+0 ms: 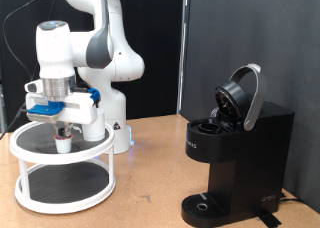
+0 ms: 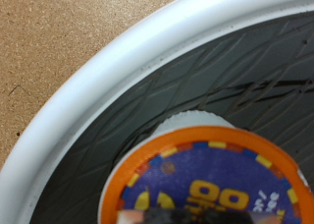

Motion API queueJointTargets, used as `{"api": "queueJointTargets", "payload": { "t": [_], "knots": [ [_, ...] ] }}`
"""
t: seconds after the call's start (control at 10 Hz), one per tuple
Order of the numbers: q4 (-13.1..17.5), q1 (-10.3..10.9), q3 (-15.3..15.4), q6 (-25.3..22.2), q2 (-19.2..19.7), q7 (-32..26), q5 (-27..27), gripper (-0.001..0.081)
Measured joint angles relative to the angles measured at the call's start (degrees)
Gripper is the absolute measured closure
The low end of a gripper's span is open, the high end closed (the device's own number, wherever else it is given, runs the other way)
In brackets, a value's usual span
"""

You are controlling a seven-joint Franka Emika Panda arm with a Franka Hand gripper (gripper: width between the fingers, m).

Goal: Make a cup of coffee with the keurig machine

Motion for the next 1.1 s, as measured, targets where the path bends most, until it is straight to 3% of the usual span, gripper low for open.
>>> {"api": "queueJointTargets", "payload": {
  "t": [0.1, 0.6, 0.7, 0.8, 0.9, 1.0, 1.1],
  "knots": [
    [0.04, 0.0, 0.0, 0.0, 0.0, -0.03, 0.0, 0.0786],
    [0.49, 0.0, 0.0, -1.13, 0.0, -0.03, -0.17, 0.0801],
    [0.59, -0.01, 0.0, -1.14, -0.04, -0.03, -0.28, 0.0707],
    [0.73, -0.03, 0.0, -1.14, -0.13, -0.03, -0.4, 0.0707],
    [0.88, -0.05, 0.0, -1.18, -0.2, -0.03, -0.44, 0.0492],
    [1.03, -0.12, 0.0, -1.29, -0.22, -0.03, -0.44, 0.0492],
    [1.16, -0.19, 0.0, -1.38, -0.22, -0.03, -0.53, 0.0354]
  ]
}}
